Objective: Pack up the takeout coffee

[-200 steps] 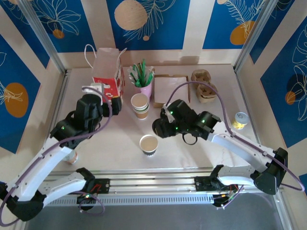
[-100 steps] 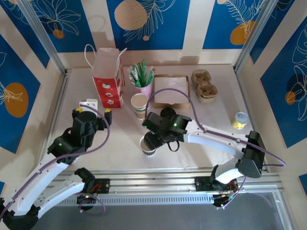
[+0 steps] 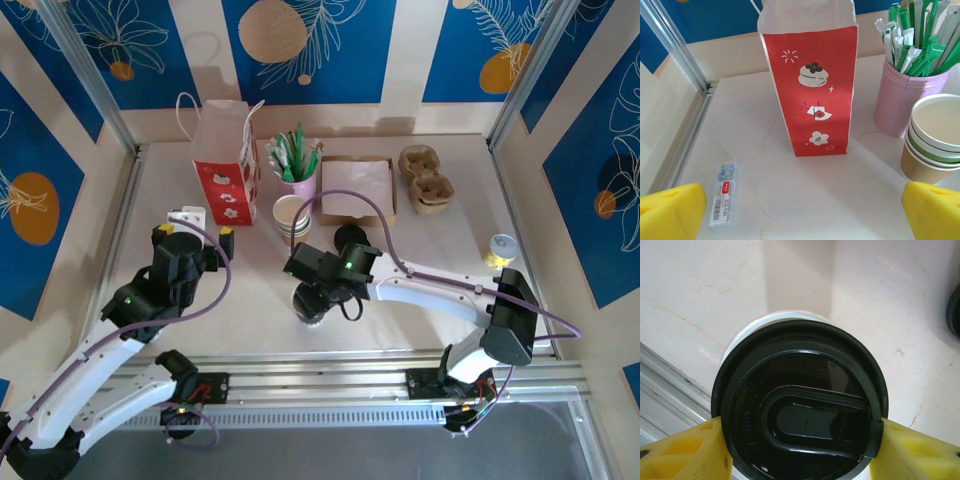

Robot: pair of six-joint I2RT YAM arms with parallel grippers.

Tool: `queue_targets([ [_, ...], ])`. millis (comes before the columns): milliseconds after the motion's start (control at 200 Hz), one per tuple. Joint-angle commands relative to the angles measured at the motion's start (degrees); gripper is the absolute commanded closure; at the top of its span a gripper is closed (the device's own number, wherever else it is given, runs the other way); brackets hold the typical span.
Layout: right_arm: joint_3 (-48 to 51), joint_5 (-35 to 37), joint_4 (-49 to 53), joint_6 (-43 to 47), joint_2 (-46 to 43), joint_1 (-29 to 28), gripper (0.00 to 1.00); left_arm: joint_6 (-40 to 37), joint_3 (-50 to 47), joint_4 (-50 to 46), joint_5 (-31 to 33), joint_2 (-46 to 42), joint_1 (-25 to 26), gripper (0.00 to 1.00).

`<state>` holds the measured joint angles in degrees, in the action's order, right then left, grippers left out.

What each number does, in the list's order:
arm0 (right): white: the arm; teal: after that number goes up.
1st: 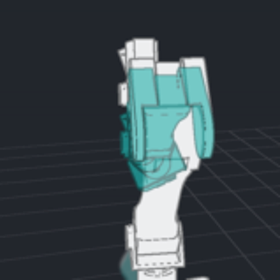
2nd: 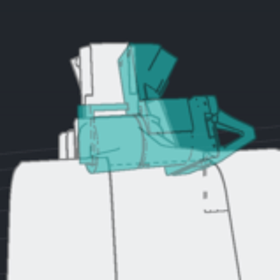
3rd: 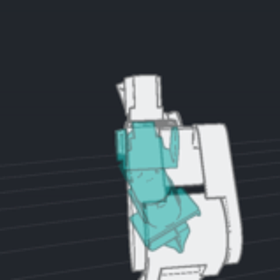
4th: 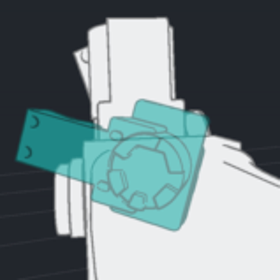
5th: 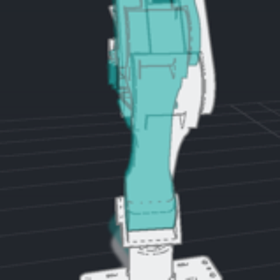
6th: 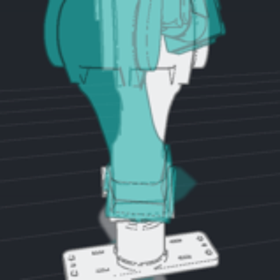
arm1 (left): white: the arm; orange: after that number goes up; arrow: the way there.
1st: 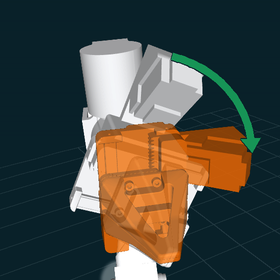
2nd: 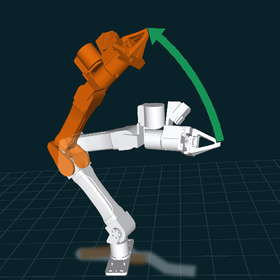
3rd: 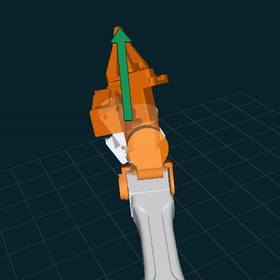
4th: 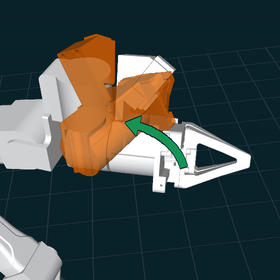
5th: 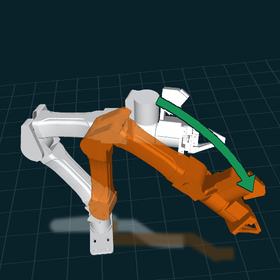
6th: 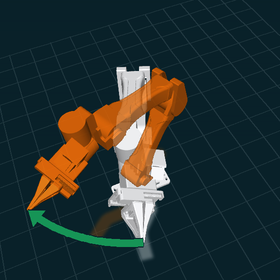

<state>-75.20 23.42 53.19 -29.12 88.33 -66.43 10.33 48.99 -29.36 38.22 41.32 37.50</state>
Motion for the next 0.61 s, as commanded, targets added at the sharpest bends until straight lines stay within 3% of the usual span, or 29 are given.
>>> queue_targets([
  [0, -1.87, 0.71, -0.19, -1.45, 1.08, -0.58, 0.39, -0.84, -0.39, 1.04, 0.90, -0.72, -0.32, 0.00],
  [600, -2.41, 2.95, 0.45, -2.78, 2.90, -2.05, 0.38, -1.10, -0.56, 1.14, 0.74, -0.72, -0.35, 0.00],
])
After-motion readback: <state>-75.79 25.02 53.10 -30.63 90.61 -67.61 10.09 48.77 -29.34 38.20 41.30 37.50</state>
